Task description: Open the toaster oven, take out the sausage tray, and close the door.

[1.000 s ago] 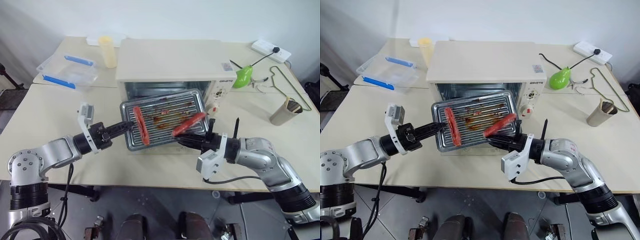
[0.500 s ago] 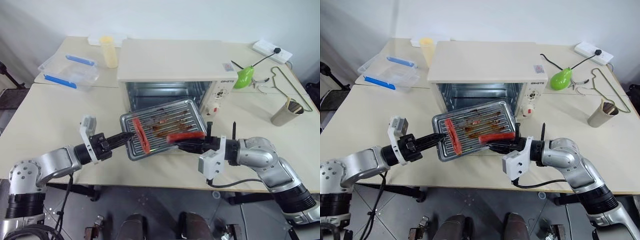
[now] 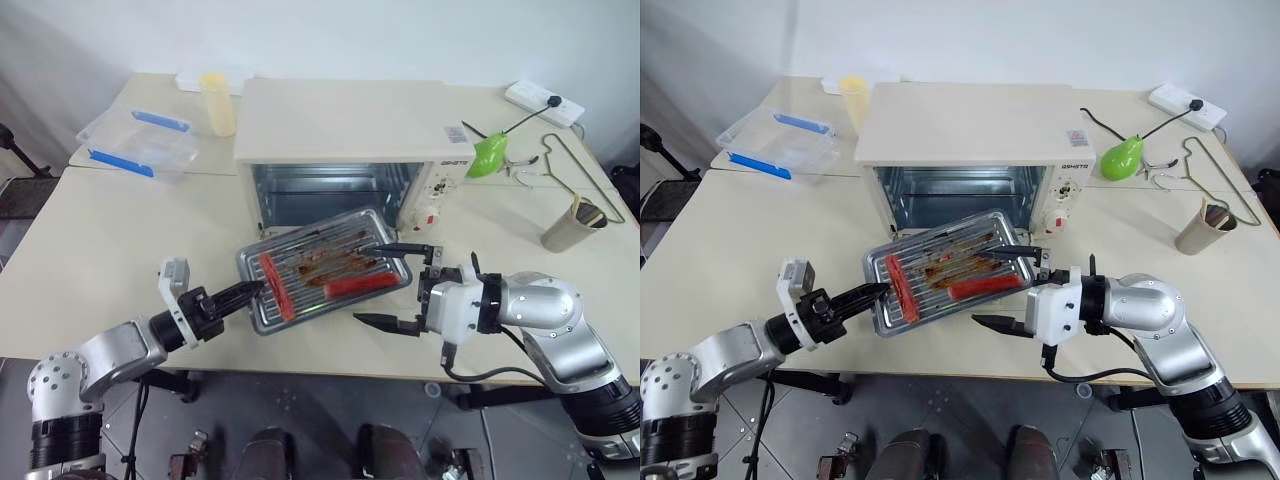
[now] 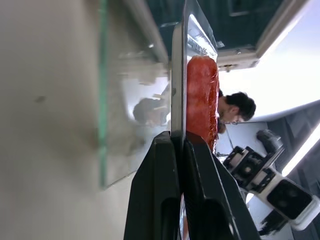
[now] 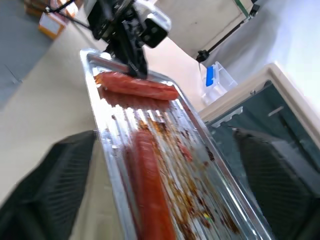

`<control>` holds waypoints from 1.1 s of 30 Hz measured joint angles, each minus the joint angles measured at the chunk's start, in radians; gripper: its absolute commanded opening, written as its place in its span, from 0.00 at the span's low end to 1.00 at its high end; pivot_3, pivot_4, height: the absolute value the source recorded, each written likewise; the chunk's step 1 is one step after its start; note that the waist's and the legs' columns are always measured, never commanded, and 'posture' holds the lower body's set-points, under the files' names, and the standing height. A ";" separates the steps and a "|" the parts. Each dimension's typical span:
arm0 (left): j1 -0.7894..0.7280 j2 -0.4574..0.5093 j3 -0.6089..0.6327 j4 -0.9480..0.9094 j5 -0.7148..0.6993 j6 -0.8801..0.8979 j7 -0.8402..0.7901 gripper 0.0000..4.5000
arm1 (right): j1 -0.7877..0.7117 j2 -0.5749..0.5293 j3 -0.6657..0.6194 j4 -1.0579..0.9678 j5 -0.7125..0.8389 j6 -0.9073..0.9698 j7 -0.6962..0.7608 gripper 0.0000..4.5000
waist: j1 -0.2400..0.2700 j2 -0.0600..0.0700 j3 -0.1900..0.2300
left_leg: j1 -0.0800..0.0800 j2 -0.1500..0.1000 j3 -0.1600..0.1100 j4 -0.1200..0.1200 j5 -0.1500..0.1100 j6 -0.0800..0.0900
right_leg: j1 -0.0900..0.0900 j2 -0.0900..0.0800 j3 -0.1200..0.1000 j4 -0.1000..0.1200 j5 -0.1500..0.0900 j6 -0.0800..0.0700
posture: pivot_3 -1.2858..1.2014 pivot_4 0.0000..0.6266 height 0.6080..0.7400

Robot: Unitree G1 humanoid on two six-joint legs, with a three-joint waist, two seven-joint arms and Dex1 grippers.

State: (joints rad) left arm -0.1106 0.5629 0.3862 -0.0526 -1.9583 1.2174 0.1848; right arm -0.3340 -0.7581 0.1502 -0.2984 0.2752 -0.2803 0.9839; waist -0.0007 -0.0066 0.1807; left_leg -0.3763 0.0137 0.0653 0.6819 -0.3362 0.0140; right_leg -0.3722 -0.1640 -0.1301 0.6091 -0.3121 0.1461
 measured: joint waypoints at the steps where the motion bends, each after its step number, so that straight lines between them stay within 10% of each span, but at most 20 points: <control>1: 0.021 0.001 0.015 -0.013 0.000 -0.001 0.000 0.00 | 0.002 -0.003 -0.012 -0.009 0.032 0.028 0.008 0.99 | 0.000 0.000 0.000 | 0.000 0.000 0.000 0.000 0.000 0.000 | 0.000 0.000 0.000 0.000 0.000 0.000 | 0.52 0.24 1.00; 10: 0.143 -0.038 0.121 -0.117 0.001 -0.057 0.005 0.00 | 0.015 -0.006 -0.141 -0.032 0.258 0.315 0.001 0.99 | 0.003 0.000 0.000 | 0.000 0.001 0.000 0.000 0.000 0.001 | 0.001 0.000 0.001 -0.002 0.000 0.000 | 0.52 0.24 1.00; 16: 0.531 -0.053 0.238 -0.229 0.004 -0.087 -0.162 0.00 | 0.096 -0.039 -0.280 0.130 0.339 0.486 0.008 0.99 | -0.002 0.000 0.000 | 0.001 0.001 0.004 -0.003 -0.003 0.003 | 0.001 0.000 0.002 -0.008 0.000 -0.001 | 0.52 0.24 1.00; 33: 0.700 -0.504 0.313 -0.500 0.001 -0.548 -0.022 0.00 | 0.063 0.021 -0.263 0.389 0.251 0.642 0.000 0.91 | 0.019 0.002 0.000 | 0.003 0.001 0.003 0.001 -0.008 0.009 | 0.012 -0.001 0.005 -0.022 -0.001 -0.003 | 0.52 0.24 1.00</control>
State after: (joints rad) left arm 0.5896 0.0590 0.6992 -0.5530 -1.9576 0.6692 0.1624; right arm -0.2710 -0.7369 -0.1130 0.0903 0.5263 0.3613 0.9835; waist 0.0188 -0.0048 0.1808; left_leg -0.3737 0.0145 0.0688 0.6827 -0.3443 0.0234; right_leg -0.3598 -0.1652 -0.1255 0.5873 -0.3133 0.1435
